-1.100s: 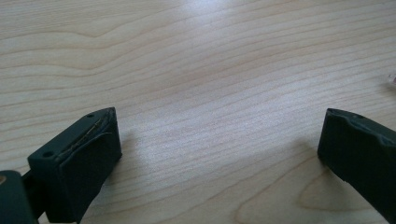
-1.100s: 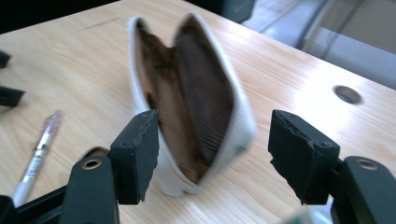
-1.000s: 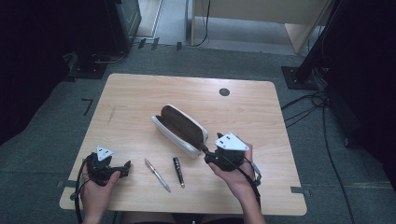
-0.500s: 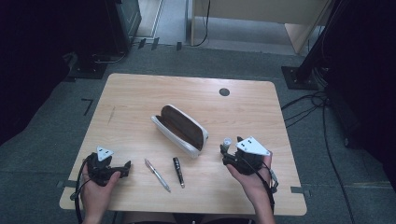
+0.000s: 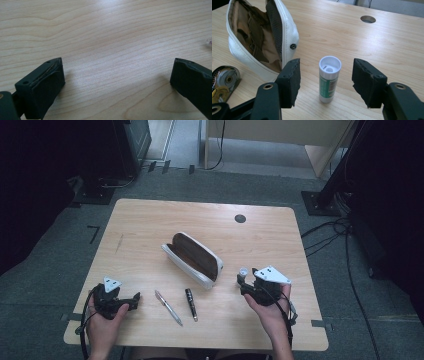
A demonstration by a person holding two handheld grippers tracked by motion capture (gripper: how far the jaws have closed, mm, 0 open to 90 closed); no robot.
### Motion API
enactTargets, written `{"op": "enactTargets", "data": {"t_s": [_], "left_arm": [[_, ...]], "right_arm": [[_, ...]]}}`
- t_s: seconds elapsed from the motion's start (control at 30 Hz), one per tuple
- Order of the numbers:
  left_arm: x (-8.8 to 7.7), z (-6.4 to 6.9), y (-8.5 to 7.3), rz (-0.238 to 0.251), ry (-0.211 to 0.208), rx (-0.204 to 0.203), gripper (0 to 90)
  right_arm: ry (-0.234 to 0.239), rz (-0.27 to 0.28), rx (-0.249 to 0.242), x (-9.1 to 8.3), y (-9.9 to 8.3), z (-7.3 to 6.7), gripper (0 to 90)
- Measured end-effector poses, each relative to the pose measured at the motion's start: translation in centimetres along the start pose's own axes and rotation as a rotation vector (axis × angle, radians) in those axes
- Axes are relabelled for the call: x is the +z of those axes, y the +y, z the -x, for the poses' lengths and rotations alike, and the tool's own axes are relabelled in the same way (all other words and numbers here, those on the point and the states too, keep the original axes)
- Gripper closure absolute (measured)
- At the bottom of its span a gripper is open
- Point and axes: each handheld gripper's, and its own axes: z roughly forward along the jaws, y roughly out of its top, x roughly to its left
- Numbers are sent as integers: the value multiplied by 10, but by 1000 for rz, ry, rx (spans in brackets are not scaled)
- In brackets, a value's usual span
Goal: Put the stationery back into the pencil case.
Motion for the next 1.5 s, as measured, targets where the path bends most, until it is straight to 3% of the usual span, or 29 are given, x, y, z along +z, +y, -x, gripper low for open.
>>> {"op": "enactTargets", "data": {"t_s": [0.23,0.43,0.73,0.8,0.9,0.93,1.07,1.3,1.5], "left_arm": [[0,0,0,0,0,0,0],[0,0,0,0,0,0,0],[0,0,0,0,0,0,0],[0,0,0,0,0,0,0],[0,0,0,0,0,0,0],[0,0,0,0,0,0,0],[0,0,0,0,0,0,0],[0,0,0,0,0,0,0],[0,0,0,0,0,0,0]], "right_arm": [[19,-14,8,5,-3,4,444],[9,-26,27,12,-1,6,460],[-10,-69,18,29,0,5,491],[-14,-89,11,32,-1,4,532],[-8,-94,4,32,-1,4,579],[-4,-101,-26,32,0,3,652],[-3,-106,-46,32,0,3,660],[-5,-86,-39,27,5,-1,662],[31,-54,-40,14,21,-10,662]]}}
